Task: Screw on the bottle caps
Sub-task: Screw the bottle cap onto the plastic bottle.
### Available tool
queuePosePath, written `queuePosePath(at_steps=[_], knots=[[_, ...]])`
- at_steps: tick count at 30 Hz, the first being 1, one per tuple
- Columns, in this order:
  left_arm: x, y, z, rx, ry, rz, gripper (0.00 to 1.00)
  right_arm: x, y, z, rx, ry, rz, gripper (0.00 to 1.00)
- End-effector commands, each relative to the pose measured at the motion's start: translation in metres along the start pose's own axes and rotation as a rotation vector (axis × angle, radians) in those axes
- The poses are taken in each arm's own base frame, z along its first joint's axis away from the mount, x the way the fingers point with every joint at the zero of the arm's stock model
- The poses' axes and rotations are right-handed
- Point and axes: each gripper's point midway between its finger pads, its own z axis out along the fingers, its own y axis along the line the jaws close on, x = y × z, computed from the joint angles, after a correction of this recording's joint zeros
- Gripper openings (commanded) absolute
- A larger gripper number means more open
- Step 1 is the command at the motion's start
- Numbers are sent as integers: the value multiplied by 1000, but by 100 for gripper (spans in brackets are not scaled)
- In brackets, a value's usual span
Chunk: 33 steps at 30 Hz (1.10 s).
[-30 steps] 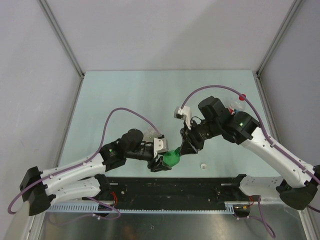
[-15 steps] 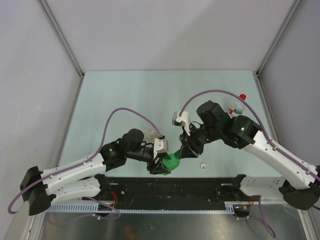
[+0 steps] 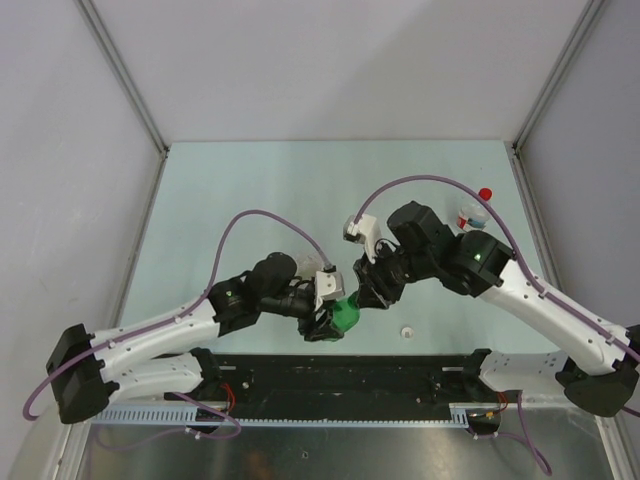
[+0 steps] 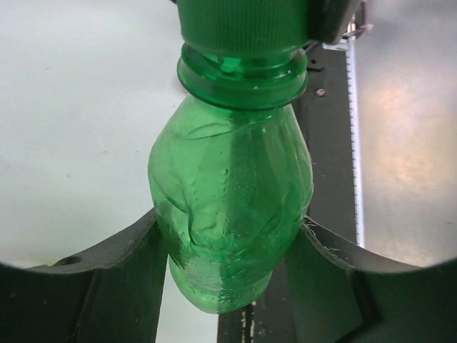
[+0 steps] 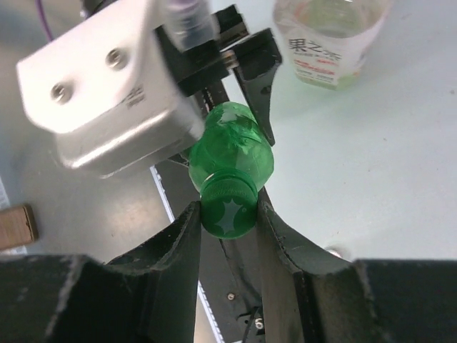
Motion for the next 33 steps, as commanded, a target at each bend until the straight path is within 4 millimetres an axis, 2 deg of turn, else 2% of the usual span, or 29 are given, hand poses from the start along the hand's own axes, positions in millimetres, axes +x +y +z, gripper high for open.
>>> queuePosePath(at_steps=[1, 8, 11, 15, 28, 33], knots=[[-130, 17, -21, -133, -347, 267, 0, 13, -24, 19, 143, 60, 214, 3], [-137, 32, -11, -173, -327, 288, 0, 17, -43, 21, 301, 30, 443, 3], [-140, 43, -5, -210, -320, 267, 0, 17, -58, 17, 403, -16, 544, 4], [-140, 48, 2, -210, -316, 265, 0, 14, -66, 11, 437, -85, 643, 12], [-117, 44, 21, -132, -261, 235, 0, -1, -72, -6, 453, -176, 515, 43], [-100, 43, 28, -107, -232, 212, 0, -11, -69, -16, 443, -226, 451, 54]])
